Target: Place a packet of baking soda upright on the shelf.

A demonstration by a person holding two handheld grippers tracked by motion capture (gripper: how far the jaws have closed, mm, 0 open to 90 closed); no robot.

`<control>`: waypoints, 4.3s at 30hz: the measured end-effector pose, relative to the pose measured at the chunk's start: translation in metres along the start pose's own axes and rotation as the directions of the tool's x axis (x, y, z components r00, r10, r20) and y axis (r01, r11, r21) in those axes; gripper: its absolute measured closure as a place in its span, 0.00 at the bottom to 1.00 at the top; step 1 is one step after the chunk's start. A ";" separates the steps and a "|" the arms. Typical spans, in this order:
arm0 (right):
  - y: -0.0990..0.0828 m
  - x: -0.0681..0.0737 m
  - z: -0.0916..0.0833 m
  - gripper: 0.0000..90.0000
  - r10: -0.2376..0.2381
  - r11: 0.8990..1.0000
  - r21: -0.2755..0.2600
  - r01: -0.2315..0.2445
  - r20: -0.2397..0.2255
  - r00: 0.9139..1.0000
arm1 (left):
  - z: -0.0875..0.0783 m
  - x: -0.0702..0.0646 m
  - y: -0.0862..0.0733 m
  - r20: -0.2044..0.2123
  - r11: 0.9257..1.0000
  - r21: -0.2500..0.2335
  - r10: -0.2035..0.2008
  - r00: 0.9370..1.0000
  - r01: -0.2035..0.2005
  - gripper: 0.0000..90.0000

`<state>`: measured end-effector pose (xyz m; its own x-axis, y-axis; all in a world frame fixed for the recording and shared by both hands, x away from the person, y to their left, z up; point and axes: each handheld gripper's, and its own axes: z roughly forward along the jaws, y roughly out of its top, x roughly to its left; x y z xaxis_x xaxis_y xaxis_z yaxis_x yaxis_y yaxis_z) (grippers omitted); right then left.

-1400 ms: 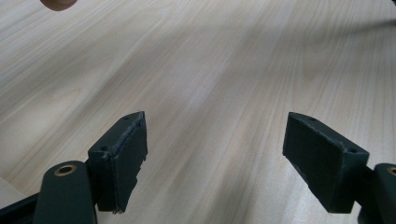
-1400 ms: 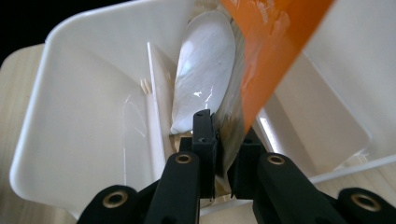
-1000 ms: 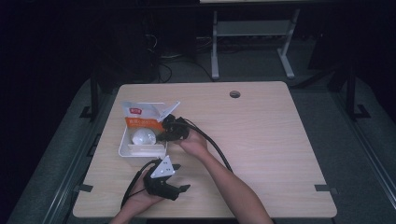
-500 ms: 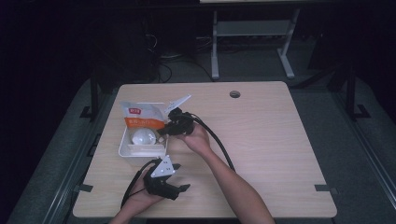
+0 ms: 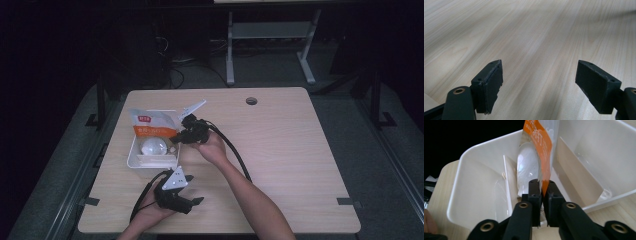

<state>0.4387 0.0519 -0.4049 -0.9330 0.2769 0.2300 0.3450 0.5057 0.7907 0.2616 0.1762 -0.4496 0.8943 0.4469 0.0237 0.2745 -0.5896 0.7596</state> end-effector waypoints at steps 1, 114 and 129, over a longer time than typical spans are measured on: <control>0.000 0.000 -0.002 0.91 0.004 1.000 -0.004 -0.004 -0.002 1.000 | 0.000 0.000 0.000 0.000 1.000 0.000 0.001 1.000 -0.001 0.24; -0.182 0.013 -0.238 0.52 0.247 0.967 -0.117 -0.228 0.182 0.952 | 0.007 0.003 -0.001 -0.027 1.000 0.004 -0.023 0.999 0.024 0.24; -0.218 0.027 -0.248 0.50 0.287 0.957 -0.106 -0.271 0.197 0.937 | 0.008 0.002 -0.001 -0.030 1.000 0.008 -0.022 0.999 0.022 0.24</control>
<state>0.3129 -0.2534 -0.4310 -0.7551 0.5662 0.3307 0.5721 0.3225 0.7541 0.2659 0.1725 -0.4551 0.8770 0.4797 0.0262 0.2972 -0.5846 0.7549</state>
